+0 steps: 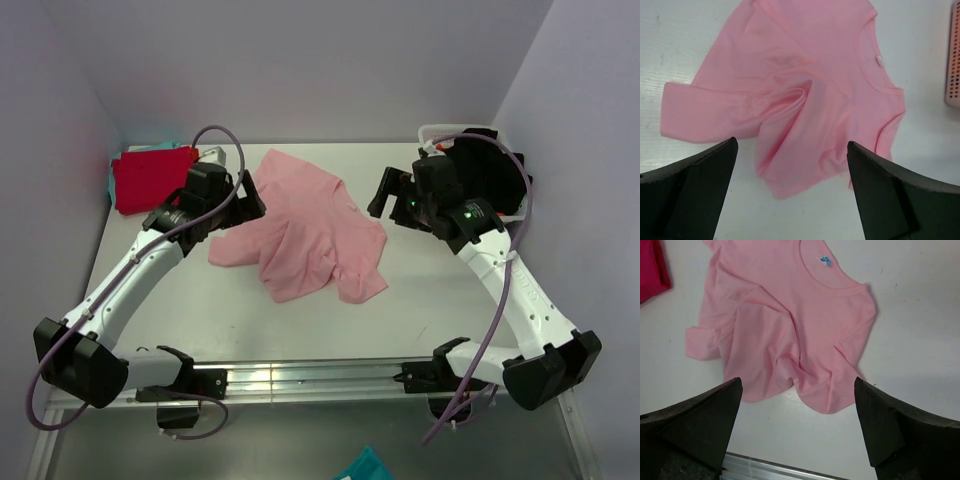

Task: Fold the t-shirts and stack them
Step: Flatten out the tshirt

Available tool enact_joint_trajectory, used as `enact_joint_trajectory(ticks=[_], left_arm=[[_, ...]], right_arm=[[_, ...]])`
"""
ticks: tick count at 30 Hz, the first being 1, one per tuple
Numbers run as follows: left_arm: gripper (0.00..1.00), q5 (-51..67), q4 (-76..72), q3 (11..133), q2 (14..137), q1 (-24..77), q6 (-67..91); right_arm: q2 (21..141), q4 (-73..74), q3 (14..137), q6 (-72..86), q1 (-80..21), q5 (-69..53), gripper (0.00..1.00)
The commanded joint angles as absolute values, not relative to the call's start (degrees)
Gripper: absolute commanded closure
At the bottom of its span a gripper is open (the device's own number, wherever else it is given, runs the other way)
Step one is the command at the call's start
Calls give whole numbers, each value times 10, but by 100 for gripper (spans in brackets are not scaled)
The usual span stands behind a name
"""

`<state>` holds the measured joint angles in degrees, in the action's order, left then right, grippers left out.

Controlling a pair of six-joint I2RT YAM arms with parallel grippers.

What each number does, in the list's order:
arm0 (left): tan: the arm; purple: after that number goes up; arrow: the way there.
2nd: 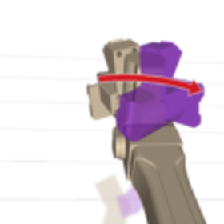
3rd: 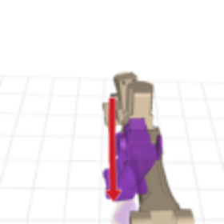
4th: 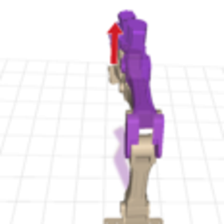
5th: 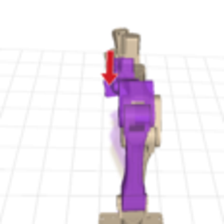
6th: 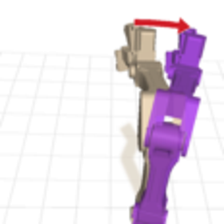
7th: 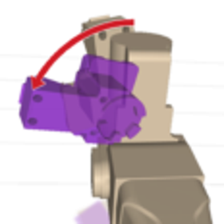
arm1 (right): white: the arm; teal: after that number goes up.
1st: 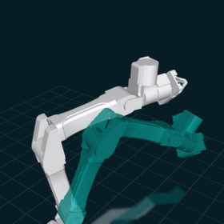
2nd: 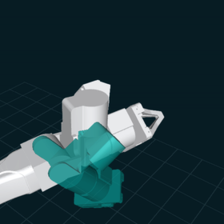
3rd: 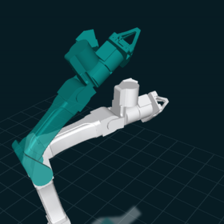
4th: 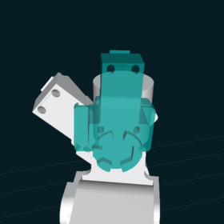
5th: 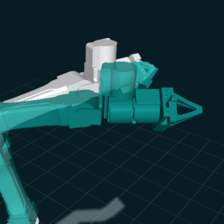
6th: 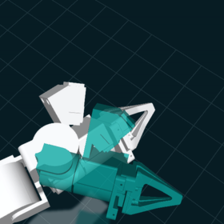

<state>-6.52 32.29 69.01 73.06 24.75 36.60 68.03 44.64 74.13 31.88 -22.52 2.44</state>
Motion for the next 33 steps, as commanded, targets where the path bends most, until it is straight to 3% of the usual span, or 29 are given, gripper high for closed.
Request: enact_joint_trajectory(ticks=[1,6,8,9,18,27,30,32,33], left_arm=[[2,-102,329,693,699,248,353],[16,-9,396,663,730,255,370],[11,13,385,621,716,275,380],[1,18,382,610,708,283,388],[2,31,364,513,685,354,440],[2,23,277,504,868,392,408],[6,3,281,528,949,392,406],[16,-22,271,532,975,392,402],[26,-38,265,535,998,391,402]], right_arm=[[656,455,723,337,-229,34,0],[603,434,615,362,-229,3,0],[580,425,573,370,-229,1,0],[559,419,558,373,-229,-16,0],[539,404,463,418,-229,-40,0],[597,346,446,427,-228,-33,0],[649,344,474,429,-227,-34,0],[675,332,490,431,-227,-35,0],[685,333,498,432,-226,-35,0]])
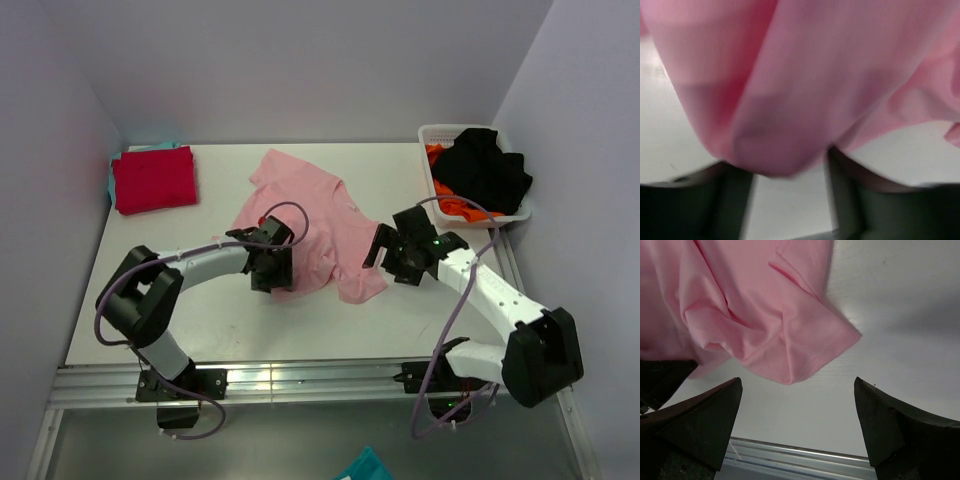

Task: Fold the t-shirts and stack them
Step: Flatten out the tshirt

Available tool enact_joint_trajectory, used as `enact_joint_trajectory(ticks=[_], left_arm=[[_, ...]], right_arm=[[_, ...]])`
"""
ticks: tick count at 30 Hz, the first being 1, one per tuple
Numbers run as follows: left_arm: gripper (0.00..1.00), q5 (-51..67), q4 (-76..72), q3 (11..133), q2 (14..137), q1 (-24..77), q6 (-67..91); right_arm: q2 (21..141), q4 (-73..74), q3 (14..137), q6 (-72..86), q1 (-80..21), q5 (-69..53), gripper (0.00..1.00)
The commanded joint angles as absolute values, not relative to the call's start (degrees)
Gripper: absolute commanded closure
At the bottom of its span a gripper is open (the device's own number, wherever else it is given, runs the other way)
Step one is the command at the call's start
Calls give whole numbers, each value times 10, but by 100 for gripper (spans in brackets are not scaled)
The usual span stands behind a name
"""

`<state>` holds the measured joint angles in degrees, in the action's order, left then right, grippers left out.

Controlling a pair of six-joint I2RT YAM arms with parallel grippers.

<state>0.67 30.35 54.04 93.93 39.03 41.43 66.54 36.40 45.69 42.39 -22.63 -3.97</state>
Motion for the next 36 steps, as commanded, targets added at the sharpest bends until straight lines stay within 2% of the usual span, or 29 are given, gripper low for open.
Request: enact_joint_trajectory(ticks=[1,3,5,6,8,12,16,24,36], left_arm=[[48,-43,261,541,1009,388,402],[58,-47,252,546,1034,386,403],[94,-54,243,551,1043,381,410],[100,-61,248,554,1046,380,412],[100,-89,266,552,1030,369,417],[100,-151,317,508,877,324,440],[100,-179,359,477,776,240,441],[100,-140,363,491,824,235,433],[100,-138,376,520,854,235,426]], right_arm=[[693,336,512,429,-225,-34,0],[707,341,519,428,-225,-33,0],[706,340,518,428,-225,-33,0],[704,341,515,428,-225,-32,0],[692,342,505,429,-225,-31,0],[671,321,469,432,-225,-37,0],[668,286,417,439,-225,-47,0],[727,204,372,437,-225,-54,1],[830,154,438,454,-239,-105,4]])
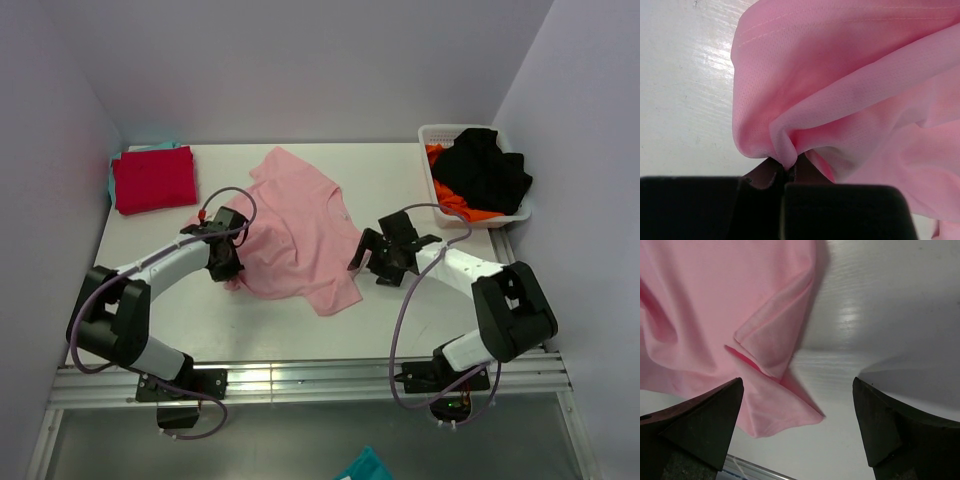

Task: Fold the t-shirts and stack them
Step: Flatten out the tshirt

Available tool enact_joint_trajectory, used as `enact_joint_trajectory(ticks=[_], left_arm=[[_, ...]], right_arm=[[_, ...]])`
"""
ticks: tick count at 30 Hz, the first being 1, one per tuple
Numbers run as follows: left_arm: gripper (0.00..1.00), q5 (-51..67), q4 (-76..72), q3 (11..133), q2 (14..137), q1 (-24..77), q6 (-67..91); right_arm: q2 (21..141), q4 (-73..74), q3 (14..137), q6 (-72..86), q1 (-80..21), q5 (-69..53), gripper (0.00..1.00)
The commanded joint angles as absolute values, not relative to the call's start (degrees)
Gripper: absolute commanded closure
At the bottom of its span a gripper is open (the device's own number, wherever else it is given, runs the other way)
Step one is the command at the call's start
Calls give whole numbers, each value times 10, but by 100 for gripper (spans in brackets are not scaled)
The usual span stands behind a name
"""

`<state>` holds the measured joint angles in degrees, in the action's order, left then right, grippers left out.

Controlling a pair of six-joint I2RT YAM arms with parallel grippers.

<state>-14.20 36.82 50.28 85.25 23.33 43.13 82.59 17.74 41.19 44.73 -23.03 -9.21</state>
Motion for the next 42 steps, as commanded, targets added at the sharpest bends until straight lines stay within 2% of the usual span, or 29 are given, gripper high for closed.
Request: enact_joint_trajectory(ticks=[1,10,16,19,20,21,22,23,27,30,36,37,42], left_arm=[[100,-138,376,521,855,235,427],[100,-136,370,531,880,235,428],[100,-133,367,534,890,235,429],[100,-135,368,535,892,235,427],[100,-136,367,535,891,235,426],[100,-137,367,534,889,235,425],[100,-139,369,535,889,235,425],[100,-141,373,537,886,235,424],[100,-151,421,569,855,235,423],[100,-165,475,661,796,235,425],[100,-178,597,843,702,235,418],[100,-167,604,859,691,235,407],[100,-145,644,998,633,235,375]], right_arm=[[831,152,438,454,-241,-107,4],[817,105,389,474,-298,-147,10],[847,95,396,466,-325,-149,23],[843,102,403,458,-325,-144,46],[839,104,403,454,-325,-143,67],[837,111,405,453,-325,-141,77],[835,117,411,447,-325,-136,92],[827,125,413,445,-325,-131,100],[765,195,437,424,-324,-79,100],[686,290,508,389,-323,-35,100],[562,436,752,323,-315,49,100],[537,440,801,312,-315,55,100],[455,440,882,308,-316,78,100]])
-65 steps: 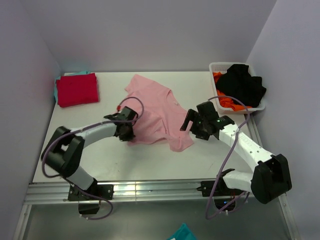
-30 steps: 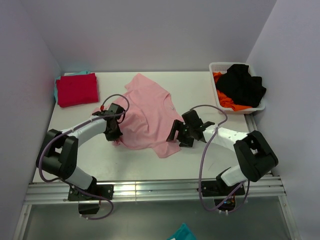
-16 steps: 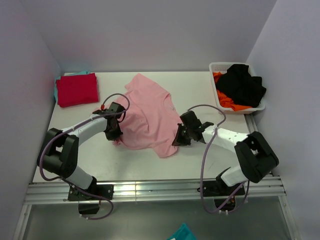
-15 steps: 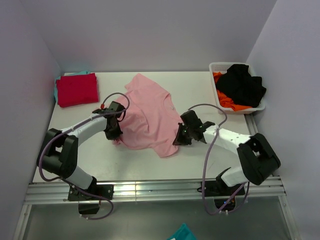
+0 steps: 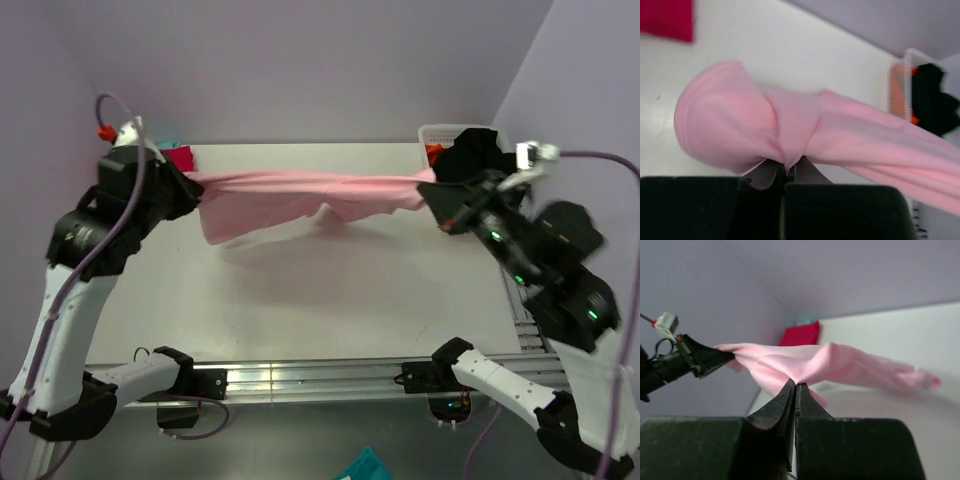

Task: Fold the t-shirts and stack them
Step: Flatten out the tshirt

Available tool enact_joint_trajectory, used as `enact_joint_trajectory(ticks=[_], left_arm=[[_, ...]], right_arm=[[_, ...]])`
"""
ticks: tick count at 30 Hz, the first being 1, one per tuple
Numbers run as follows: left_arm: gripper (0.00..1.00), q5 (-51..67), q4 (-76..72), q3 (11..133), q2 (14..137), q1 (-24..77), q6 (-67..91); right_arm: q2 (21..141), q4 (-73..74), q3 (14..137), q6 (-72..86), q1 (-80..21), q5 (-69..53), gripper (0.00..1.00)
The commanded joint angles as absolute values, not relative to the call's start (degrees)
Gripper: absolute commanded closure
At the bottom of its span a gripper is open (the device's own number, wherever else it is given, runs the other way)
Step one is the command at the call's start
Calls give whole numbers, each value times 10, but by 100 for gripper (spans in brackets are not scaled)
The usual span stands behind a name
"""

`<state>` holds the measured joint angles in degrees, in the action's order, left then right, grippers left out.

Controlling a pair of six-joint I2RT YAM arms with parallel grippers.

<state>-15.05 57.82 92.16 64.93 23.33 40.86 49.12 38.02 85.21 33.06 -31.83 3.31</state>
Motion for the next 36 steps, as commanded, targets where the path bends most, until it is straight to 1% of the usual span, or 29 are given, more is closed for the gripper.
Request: enact_joint_trajectory(ticks=[1,6,10,14,15,17,18,20,21,26,29,30,32,33,34,35,36], left_arm=[[100,-140,650,1021,629,235,361],[100,-113,711,1199,624,235,329],[100,-85,703,1252,612,236,342],[100,-34,648,1194,613,236,356],[100,-13,633,1155,614,236,360],[100,-5,583,1116,619,236,376],[100,-5,564,1074,620,236,384],[100,-7,526,1045,637,236,390],[100,-6,511,1011,642,236,388],[100,-20,437,935,703,229,384],[100,-5,396,857,756,202,381],[100,15,358,839,772,183,383],[100,46,320,799,839,143,388],[90,56,284,797,872,129,392],[70,75,273,807,954,115,397],[23,90,278,871,1003,99,399],[1,91,326,925,1053,73,398]], right_arm=[[439,444,913,311,-316,83,100],[424,498,1030,294,-316,87,100],[431,519,1105,292,-316,83,100],[455,502,1110,295,-316,75,100],[462,485,1100,296,-316,78,100],[490,476,1093,294,-316,102,100],[504,470,1086,294,-316,111,100],[544,461,1073,290,-316,126,100],[568,449,1054,294,-316,130,100],[633,409,960,313,-312,165,100],[678,373,884,324,-303,164,100],[709,357,852,341,-295,163,100],[749,318,822,352,-278,155,100],[799,310,827,365,-264,165,100],[832,304,839,372,-257,175,100],[871,297,858,378,-249,180,100],[967,318,941,399,-228,203,100]])
